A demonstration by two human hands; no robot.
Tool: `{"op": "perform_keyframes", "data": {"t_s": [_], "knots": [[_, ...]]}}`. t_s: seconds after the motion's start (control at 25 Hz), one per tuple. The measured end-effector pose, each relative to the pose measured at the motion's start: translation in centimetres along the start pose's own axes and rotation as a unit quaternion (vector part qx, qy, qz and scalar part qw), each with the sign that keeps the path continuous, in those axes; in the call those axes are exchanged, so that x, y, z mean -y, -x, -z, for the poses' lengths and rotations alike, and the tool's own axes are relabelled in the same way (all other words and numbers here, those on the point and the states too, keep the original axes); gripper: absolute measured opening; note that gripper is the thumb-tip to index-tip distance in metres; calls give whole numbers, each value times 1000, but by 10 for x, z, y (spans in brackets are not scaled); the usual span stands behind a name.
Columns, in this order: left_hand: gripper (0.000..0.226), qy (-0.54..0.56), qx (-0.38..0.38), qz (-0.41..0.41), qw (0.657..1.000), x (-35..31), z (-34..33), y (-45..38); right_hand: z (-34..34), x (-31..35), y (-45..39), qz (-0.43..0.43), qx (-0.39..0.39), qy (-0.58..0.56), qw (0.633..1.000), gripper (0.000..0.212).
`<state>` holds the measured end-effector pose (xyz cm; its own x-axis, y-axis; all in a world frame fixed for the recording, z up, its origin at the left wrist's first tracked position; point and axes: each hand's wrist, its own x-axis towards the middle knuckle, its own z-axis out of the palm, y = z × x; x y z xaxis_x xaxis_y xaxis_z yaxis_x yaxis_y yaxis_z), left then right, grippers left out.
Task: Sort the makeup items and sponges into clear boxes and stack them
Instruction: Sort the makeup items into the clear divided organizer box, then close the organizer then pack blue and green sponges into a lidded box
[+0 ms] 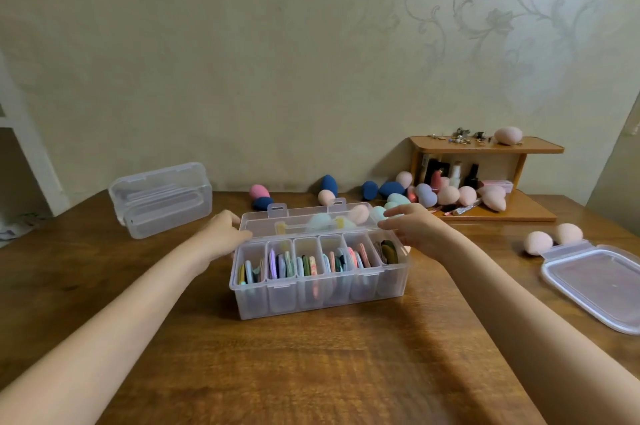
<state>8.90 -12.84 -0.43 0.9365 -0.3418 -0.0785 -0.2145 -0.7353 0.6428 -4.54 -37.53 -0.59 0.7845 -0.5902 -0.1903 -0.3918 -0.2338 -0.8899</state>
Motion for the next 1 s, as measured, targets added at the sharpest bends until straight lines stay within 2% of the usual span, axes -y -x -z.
{"op": "perform_keyframes", "data": {"t_s": [0.12, 0.32, 0.4, 0.52, 0.6, 0.76, 0.8, 0.88, 0.96, 1.0], "knots": [[53, 37, 27, 10, 999, 4, 4, 3, -3, 1, 5, -28, 14, -17, 999, 38], [60, -14, 57, 28, 998, 7, 26, 14, -12, 1, 15, -35, 61, -48, 996, 43], [64, 17, 60, 22, 998, 14, 32, 17, -20, 2, 16, -5, 68, -79, 995, 50], [79, 103, 2, -33, 994, 23, 34, 17, -33, 6, 14, 75, 25, -66, 995, 55], [70, 151, -23, -79, 985, 27, 38, 17, -37, 10, 15, 114, -5, -60, 992, 48], [16, 266, -19, -159, 951, 30, 58, 32, -23, 27, 28, 185, 28, -132, 973, 22], [21, 277, -12, -179, 944, 29, 62, 37, -19, 32, 34, 204, 42, -128, 970, 17], [44, 234, 25, -200, 951, 24, 64, 46, -14, 41, 47, 225, 76, -58, 970, 29], [69, 116, 113, -209, 964, 15, 60, 55, -16, 47, 59, 220, 131, 100, 961, 30], [78, 46, 147, -216, 964, 11, 56, 58, -18, 47, 64, 212, 153, 195, 945, 27]]}}
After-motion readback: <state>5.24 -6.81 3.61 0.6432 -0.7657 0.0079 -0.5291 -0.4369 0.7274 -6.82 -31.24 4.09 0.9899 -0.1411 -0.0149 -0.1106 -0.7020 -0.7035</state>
